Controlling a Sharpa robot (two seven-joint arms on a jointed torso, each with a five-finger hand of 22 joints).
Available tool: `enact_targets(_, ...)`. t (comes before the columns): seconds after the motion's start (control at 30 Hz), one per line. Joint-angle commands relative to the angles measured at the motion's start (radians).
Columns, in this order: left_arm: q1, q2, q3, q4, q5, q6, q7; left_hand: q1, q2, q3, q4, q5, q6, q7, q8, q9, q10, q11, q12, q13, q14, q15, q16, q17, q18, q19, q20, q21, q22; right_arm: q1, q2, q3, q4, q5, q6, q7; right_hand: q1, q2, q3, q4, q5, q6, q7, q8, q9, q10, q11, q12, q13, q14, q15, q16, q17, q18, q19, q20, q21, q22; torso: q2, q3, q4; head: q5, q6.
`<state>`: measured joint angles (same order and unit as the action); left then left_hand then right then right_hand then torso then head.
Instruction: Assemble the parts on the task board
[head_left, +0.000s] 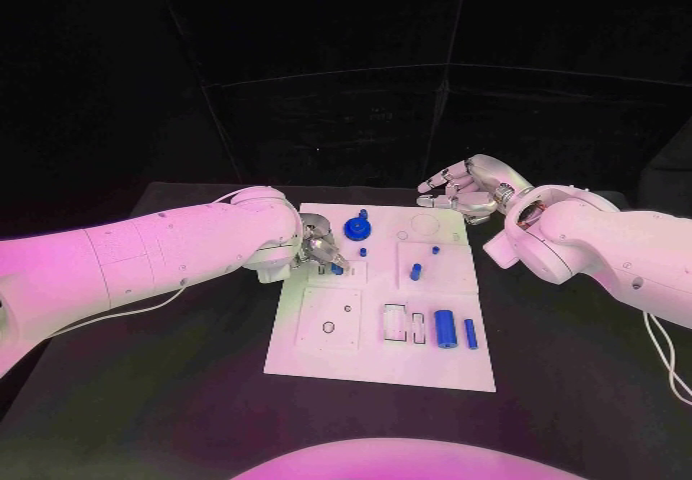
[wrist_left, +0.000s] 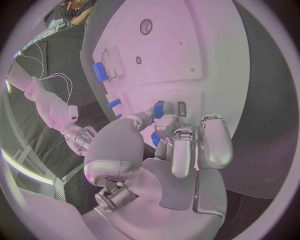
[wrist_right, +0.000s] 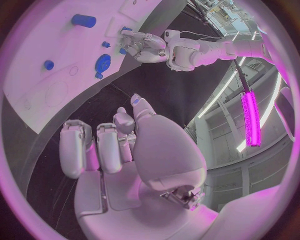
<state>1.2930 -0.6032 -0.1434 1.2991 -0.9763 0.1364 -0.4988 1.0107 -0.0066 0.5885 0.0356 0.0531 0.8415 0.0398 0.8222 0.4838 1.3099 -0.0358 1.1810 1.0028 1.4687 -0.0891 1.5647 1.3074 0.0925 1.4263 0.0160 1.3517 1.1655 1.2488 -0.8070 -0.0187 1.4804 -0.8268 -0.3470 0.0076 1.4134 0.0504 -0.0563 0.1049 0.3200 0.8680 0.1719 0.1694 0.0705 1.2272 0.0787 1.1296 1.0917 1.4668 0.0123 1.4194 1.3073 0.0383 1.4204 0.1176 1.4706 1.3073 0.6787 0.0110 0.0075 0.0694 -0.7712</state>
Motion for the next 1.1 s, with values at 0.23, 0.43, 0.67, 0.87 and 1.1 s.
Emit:
enact_targets(0.23, -0.003, 0.006, -0.003, -0.003, 0.01, 0.038, -0.003, -0.049, 0.008, 0.043, -0.018, 0.003, 0.024, -0.012, 0.009, -0.003, 0.015, -0.006, 0.012, 0.01, 0.102, -0.009, 0.006, 0.263, -0.014, 0.007, -0.002, 0.006, 0.01, 0.002, 0.0, 0.001, 0.003, -0.005, -0.002, -0.001, 0.0, 0.009, -0.005, 0.003, 0.006, -0.004, 0.0, 0.005, -0.001, -0.007, 0.003, -0.006, -0.001, 0.052, -0.008, -0.007, 0.044, 0.014, -0.006, -0.003, -0.006, 0.043, 0.0, -0.0008, 0.0019, -0.001, -0.002)
enact_targets(0.43, -0.003, 0.006, -0.003, -0.005, 0.01, 0.035, -0.002, -0.081, 0.017, 0.043, 0.002, 0.004, 0.037, -0.017, 0.01, -0.006, 0.023, -0.009, 0.019, 0.017, 0.102, -0.013, 0.006, 0.263, -0.014, 0.008, -0.006, 0.007, 0.012, 0.002, 0.0, 0.001, 0.002, -0.005, -0.002, 0.0, 0.0, 0.009, -0.005, 0.003, 0.006, -0.004, 0.0, 0.005, -0.001, -0.007, 0.003, -0.006, -0.001, 0.052, -0.008, -0.007, 0.044, 0.014, -0.006, -0.003, -0.006, 0.043, 0.0, -0.0012, 0.0022, -0.002, -0.002)
enact_targets(0.67, -0.002, 0.007, -0.002, -0.009, 0.01, 0.025, 0.0, -0.097, 0.021, 0.047, 0.011, 0.004, 0.042, -0.018, 0.009, -0.008, 0.027, -0.011, 0.022, 0.021, 0.102, -0.014, 0.006, 0.263, -0.014, 0.009, -0.007, 0.007, 0.015, 0.002, 0.001, 0.001, 0.002, -0.005, -0.003, 0.001, -0.001, 0.008, -0.006, 0.004, 0.007, -0.004, 0.0, 0.005, -0.001, -0.008, 0.003, -0.007, -0.002, 0.052, -0.008, -0.008, 0.043, 0.014, -0.007, -0.003, -0.007, 0.042, 0.0, -0.001, 0.0012, -0.002, -0.002)
enact_targets(0.87, -0.002, 0.008, -0.002, -0.012, 0.01, 0.021, 0.0, -0.111, 0.021, 0.048, 0.018, 0.004, 0.047, -0.02, 0.009, -0.01, 0.03, -0.012, 0.025, 0.025, 0.102, -0.015, 0.006, 0.263, -0.015, 0.01, -0.008, 0.007, 0.016, 0.002, 0.002, 0.001, 0.002, -0.005, -0.003, 0.001, -0.001, 0.008, -0.006, 0.004, 0.007, -0.004, 0.0, 0.006, -0.001, -0.008, 0.003, -0.007, -0.003, 0.052, -0.008, -0.008, 0.043, 0.014, -0.007, -0.003, -0.007, 0.042, 0.001, -0.001, 0.0013, -0.004, -0.002)
enact_targets(1.1, -0.001, 0.013, -0.002, -0.018, 0.01, 0.023, 0.0, -0.129, 0.015, 0.043, 0.026, 0.003, 0.053, -0.021, 0.008, -0.012, 0.033, -0.013, 0.027, 0.027, 0.102, -0.016, 0.006, 0.263, -0.015, 0.011, -0.009, 0.008, 0.018, 0.002, 0.003, 0.001, 0.001, -0.005, -0.003, 0.002, -0.002, 0.009, -0.007, 0.005, 0.007, -0.003, 0.0, 0.006, -0.001, -0.009, 0.003, -0.008, -0.004, 0.051, -0.008, -0.009, 0.042, 0.014, -0.008, -0.003, -0.007, 0.041, 0.0, -0.0008, 0.0022, -0.005, -0.002)
